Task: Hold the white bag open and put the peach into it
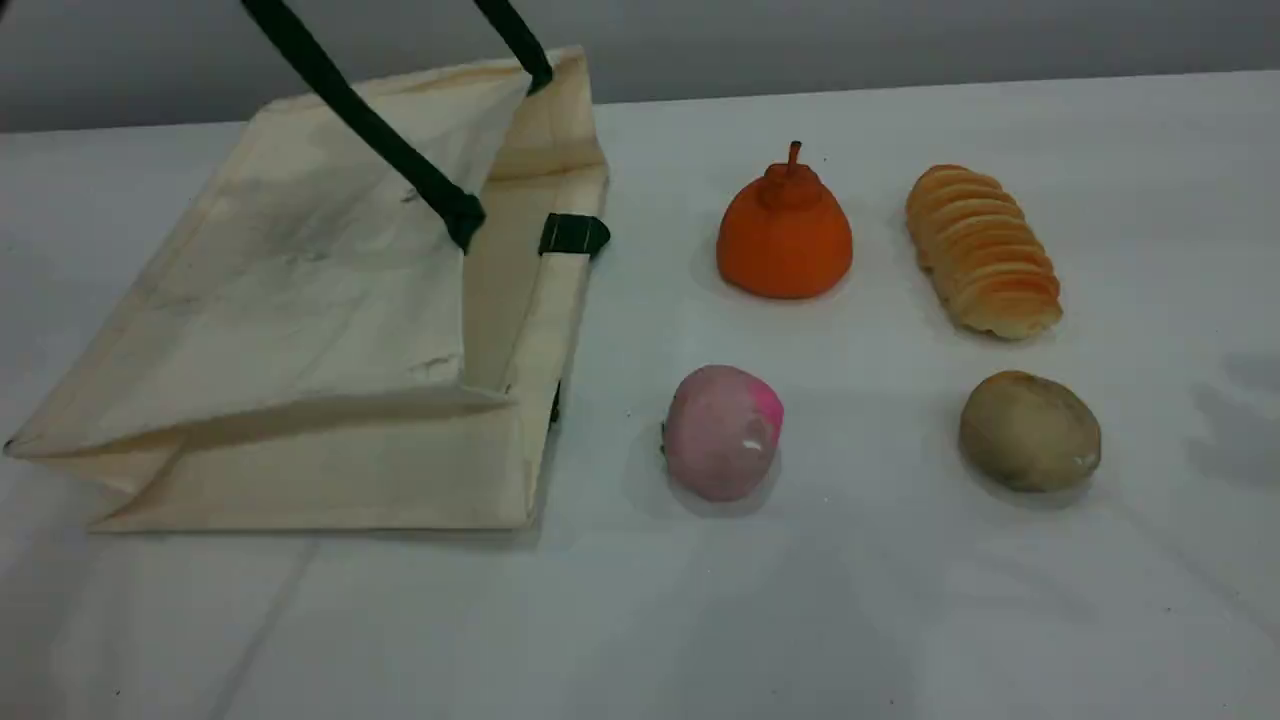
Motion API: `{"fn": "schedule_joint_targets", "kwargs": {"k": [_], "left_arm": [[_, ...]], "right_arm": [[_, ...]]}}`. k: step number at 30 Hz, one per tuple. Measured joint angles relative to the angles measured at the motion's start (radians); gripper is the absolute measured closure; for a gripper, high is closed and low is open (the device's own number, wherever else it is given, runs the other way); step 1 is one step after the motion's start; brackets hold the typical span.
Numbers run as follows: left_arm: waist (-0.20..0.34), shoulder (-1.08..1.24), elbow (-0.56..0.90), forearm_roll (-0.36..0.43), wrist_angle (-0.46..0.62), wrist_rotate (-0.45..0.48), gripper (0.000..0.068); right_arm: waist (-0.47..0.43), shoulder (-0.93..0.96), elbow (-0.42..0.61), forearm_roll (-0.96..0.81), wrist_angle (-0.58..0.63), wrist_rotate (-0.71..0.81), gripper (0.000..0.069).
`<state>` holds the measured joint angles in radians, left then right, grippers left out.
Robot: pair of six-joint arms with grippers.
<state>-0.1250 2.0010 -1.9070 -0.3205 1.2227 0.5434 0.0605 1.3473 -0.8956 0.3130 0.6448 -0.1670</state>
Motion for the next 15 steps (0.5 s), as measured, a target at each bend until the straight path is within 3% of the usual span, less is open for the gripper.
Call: {"fn": "schedule_joint_targets", "kwargs": {"k": [9, 15], "left_arm": [[0.000, -0.097, 0.023, 0.007, 0.000, 0.029, 0.0593], [-0.045, -0.186, 0.035, 0.005, 0.000, 0.028, 0.0593]], "right_arm": [[0.000, 0.000, 0.000, 0.000, -0.006, -0.027, 0.0153], [0.000, 0.001, 0.000, 0.000, -0.006, -0.027, 0.0153]]}}
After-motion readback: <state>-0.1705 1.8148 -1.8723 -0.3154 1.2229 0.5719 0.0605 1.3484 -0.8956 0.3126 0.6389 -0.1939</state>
